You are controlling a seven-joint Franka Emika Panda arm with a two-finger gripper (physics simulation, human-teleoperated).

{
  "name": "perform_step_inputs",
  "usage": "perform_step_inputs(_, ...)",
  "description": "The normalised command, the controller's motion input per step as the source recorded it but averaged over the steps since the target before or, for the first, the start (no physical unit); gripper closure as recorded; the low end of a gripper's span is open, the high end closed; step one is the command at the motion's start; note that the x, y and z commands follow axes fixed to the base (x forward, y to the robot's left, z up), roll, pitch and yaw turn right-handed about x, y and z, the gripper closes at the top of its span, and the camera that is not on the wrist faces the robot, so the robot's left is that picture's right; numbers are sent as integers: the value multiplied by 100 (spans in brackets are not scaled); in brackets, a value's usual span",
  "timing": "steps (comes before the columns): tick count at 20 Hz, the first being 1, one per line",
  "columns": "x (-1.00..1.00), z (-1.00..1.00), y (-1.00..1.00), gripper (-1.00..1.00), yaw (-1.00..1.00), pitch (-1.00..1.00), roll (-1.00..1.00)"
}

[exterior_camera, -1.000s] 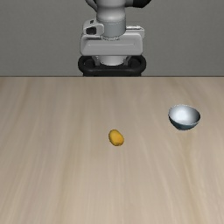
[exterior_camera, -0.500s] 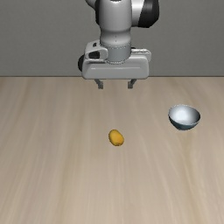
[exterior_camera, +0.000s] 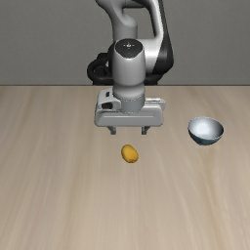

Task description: Pick the mango and place it on the bowl

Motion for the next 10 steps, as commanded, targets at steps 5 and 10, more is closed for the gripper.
perform_step_inputs(5, 0, -100, 0, -100, 0, 0, 0)
perform_step_inputs(10, 0, -60, 0, 100, 0, 0, 0)
